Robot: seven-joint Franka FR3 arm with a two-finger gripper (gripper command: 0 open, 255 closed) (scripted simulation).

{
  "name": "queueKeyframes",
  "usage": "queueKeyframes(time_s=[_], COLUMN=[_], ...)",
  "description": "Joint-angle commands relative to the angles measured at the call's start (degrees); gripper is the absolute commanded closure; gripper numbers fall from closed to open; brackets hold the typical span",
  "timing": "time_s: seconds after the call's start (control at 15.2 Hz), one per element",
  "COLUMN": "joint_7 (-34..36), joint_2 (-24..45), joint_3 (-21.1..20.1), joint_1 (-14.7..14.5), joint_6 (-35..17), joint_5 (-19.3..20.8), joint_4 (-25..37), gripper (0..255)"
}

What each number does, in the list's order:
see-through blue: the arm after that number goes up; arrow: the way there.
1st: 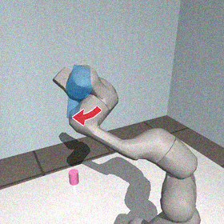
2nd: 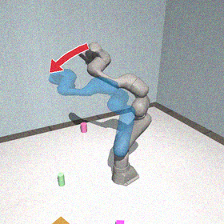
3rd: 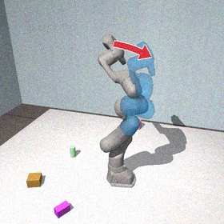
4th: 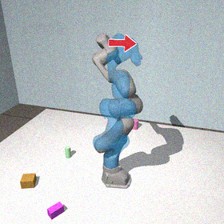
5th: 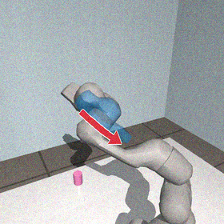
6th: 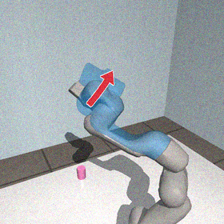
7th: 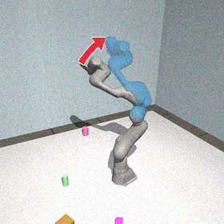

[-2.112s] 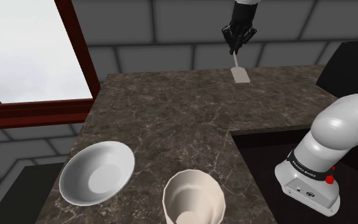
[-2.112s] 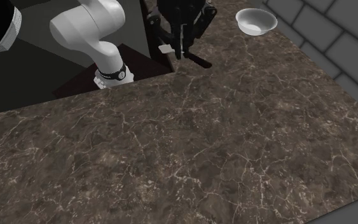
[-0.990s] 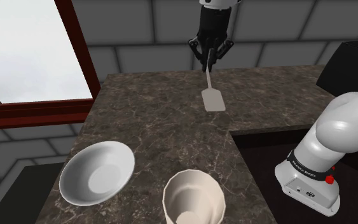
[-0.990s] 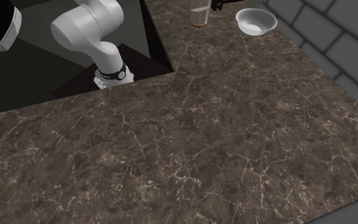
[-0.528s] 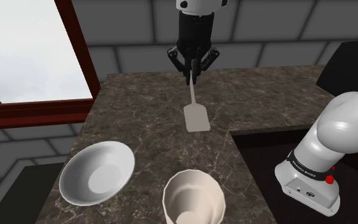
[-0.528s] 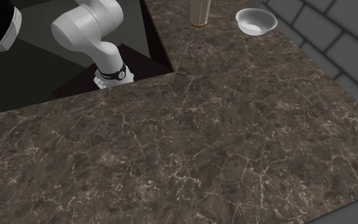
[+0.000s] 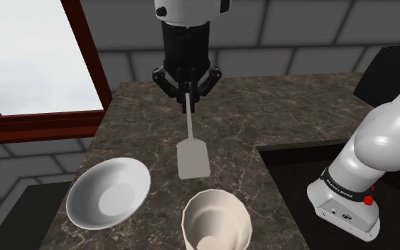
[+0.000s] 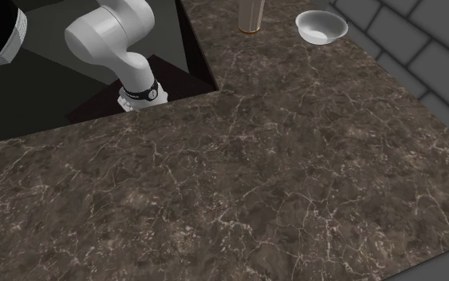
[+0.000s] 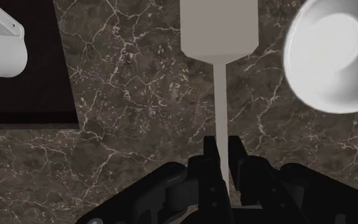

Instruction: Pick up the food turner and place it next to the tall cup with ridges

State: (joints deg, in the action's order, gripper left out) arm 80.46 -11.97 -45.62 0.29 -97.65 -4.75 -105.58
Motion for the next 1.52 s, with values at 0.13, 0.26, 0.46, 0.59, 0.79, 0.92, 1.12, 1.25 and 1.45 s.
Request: queueKeyframes(time_s=[0.13,0.26,0.46,0.59,0.79,0.92,1.12,1.25,1.45], joint_7=[10.0,15.7,15.5,15.5,15.6,15.7,16.0,16.2,16.7], joint_2=[9.8,16.2,15.7,15.5,15.4,15.4,15.6,15.9,16.4], joint_3=[-7.0,-9.8,-9.2,-9.2,-9.1,-9.1,-9.1,-9.0,-9.0], joint_1=[-1.4,-3.8,-4.0,-3.9,-3.7,-3.7,-3.7,-3.7,-3.8], joint_6=[1.3,2.6,0.2,-1.4,-3.7,-5.2,-7.5,-9.0,-11.2], joint_5=[6.8,12.1,11.7,11.5,11.5,11.5,11.8,12.0,12.5], joint_4=[7.9,12.6,9.9,8.2,5.8,4.3,2.2,0.8,-1.1], gripper=[255,255,255,255,255,255,255,255,255])
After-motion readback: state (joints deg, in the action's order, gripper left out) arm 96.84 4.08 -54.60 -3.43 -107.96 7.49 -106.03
